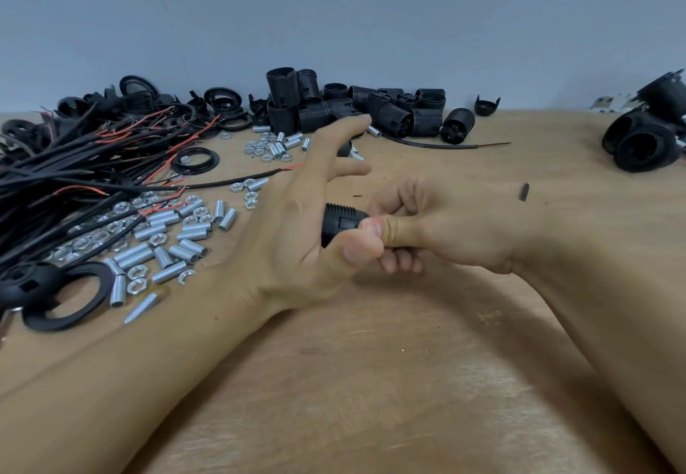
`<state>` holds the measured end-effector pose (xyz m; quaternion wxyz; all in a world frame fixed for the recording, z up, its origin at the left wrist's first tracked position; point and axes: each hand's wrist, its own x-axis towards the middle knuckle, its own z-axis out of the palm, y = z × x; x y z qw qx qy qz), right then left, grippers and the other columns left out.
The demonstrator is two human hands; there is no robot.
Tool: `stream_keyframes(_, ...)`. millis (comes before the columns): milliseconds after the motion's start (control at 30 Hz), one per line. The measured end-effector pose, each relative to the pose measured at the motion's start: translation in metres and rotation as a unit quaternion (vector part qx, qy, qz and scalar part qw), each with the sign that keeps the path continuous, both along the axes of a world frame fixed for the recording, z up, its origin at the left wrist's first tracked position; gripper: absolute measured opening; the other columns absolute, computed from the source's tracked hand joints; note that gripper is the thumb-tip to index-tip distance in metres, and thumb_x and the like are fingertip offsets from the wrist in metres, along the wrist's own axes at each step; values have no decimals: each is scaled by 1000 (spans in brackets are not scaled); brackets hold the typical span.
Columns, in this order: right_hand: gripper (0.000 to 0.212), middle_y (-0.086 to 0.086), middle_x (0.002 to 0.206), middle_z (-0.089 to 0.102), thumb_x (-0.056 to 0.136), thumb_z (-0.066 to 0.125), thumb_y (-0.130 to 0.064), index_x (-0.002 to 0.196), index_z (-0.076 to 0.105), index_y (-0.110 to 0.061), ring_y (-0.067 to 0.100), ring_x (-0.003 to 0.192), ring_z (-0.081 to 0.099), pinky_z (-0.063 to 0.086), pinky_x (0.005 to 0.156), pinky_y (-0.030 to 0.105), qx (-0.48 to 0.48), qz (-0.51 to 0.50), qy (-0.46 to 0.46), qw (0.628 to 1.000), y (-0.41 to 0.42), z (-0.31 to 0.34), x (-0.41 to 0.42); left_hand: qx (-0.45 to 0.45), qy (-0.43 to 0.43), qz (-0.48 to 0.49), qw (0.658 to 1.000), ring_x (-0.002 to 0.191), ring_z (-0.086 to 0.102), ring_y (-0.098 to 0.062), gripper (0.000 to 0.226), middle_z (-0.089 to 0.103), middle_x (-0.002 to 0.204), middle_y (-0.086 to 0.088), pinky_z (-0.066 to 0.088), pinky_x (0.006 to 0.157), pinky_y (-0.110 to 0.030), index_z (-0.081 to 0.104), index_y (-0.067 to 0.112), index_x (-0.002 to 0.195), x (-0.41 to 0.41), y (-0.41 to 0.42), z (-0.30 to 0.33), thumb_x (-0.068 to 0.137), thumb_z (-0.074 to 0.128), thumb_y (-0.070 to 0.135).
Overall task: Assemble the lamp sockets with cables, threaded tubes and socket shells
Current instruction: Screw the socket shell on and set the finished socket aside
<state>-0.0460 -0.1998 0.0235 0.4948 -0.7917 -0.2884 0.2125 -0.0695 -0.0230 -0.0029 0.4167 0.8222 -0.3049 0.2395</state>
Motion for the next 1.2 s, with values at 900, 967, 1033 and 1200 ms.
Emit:
stream_keyframes(900, 34, 0, 58, 63, 70, 68, -55, 74, 68, -21, 6, 45, 48, 42, 43, 18, -46, -78, 7, 996, -2, -9, 14, 278, 219, 507, 786, 120, 40, -36, 33, 63, 112, -15, 32, 97, -45, 59, 13, 116, 50, 77, 3, 84, 60, 15)
stream_keyframes(967, 27, 0, 59, 63, 77, 69, -50, 71, 69, -24, 5, 45, 48, 42, 43, 17, -43, -77, 11, 996, -2, -8, 15, 278, 183, 506, 796, 119, 40, -35, 31, 64, 110, -12, 30, 93, -43, 60, 17, 118, 52, 76, 4, 87, 61, 15)
stream_keyframes(1033, 23, 0, 59, 63, 84, 69, -43, 71, 69, -24, 5, 44, 49, 41, 42, 15, -38, -78, 15, 996, -3, -9, 16, 285, 167, 498, 802, 117, 40, -34, 28, 65, 108, -11, 29, 89, -43, 63, 19, 117, 53, 74, 5, 89, 60, 13)
stream_keyframes(1200, 24, 0, 61, 65, 82, 70, -44, 75, 69, -21, 5, 45, 50, 41, 42, 16, -20, -80, 17, 996, -3, -10, 17, 174, -6, 429, 886, 109, 41, -31, 29, 69, 100, 2, 26, 90, -43, 65, 20, 116, 47, 65, 15, 91, 60, 7)
